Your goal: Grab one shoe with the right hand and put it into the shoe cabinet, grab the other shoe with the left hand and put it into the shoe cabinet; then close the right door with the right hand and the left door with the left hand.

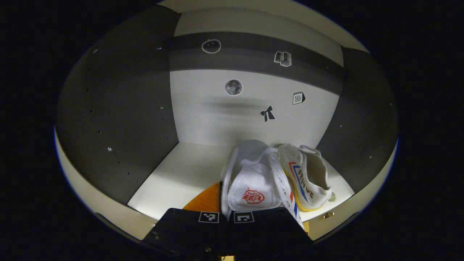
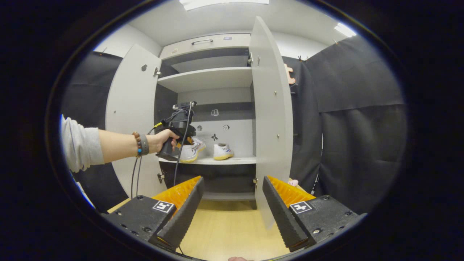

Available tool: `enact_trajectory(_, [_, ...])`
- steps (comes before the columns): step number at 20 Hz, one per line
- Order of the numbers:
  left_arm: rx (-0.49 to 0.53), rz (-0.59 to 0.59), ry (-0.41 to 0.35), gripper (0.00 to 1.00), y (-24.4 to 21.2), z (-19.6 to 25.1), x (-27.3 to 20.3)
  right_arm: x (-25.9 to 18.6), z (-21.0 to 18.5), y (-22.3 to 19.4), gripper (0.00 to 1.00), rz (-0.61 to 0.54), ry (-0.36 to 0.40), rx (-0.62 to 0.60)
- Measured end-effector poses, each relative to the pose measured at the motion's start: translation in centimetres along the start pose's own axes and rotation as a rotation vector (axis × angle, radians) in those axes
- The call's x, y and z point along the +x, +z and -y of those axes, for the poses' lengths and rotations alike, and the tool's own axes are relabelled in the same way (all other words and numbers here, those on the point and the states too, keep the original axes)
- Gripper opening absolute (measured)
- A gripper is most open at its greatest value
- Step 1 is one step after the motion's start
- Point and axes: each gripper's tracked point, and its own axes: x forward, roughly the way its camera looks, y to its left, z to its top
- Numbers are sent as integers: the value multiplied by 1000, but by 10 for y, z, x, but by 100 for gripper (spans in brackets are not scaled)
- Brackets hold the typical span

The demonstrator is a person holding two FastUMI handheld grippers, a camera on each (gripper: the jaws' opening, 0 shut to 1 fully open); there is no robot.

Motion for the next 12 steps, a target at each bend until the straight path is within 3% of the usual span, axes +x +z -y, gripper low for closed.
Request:
enact_trajectory(7, [74, -11, 5, 0, 26, 10, 38, 13, 6, -17, 100, -44, -19, 12])
enact_trajectory(12, [50, -52, -3, 1, 19, 14, 61, 21, 15, -19, 100, -51, -38, 18])
